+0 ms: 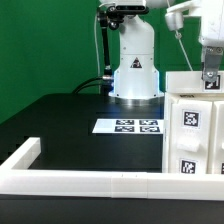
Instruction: Assemble cabinet
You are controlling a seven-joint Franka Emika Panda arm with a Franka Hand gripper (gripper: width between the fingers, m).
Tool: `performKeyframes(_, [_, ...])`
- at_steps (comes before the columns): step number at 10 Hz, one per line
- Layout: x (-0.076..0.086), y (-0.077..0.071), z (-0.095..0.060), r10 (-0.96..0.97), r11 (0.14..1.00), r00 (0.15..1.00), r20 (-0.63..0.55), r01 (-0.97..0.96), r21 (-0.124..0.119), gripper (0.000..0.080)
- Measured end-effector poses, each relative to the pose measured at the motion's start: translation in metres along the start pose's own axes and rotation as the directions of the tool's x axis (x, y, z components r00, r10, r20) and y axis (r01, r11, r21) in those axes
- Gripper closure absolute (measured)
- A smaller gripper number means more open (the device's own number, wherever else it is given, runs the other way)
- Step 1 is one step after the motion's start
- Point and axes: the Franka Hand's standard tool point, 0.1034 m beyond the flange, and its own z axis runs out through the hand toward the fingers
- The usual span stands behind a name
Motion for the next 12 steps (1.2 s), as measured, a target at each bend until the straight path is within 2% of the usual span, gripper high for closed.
performKeyframes(1, [-0.0004,0.0001,0.0001,0.034,0.999,0.999,0.0,-0.034,0.0,0.0251])
performKeyframes(4, [-0.0006,-0.0001,0.0003,0.223,0.975,0.975,0.001,-0.223,0.001,0.0249])
performKeyframes(6, [-0.0007,-0.0005,0.0002,0.379,0.925,0.925,0.001,-0.379,0.005,0.0249])
performKeyframes(7, [-0.0017,-0.0019,0.0001,0.482,0.876,0.876,0.009,-0.482,0.019,0.0249])
performKeyframes(8, [-0.0017,-0.0034,0.0003,0.608,0.793,0.794,0.016,-0.608,0.029,0.0249])
performKeyframes(9, [-0.0009,-0.0048,-0.0002,0.729,0.682,0.684,0.024,-0.73,0.049,0.0248])
performKeyframes(10, [-0.0008,-0.0047,-0.001,0.812,0.579,0.583,0.038,-0.812,0.073,0.0248])
performKeyframes(11, [-0.0015,-0.0023,-0.0019,0.866,0.492,0.499,0.043,-0.864,0.108,0.0248])
performKeyframes(12, [-0.0034,-0.0004,-0.0013,0.9,0.427,0.433,0.04,-0.898,0.11,0.0248])
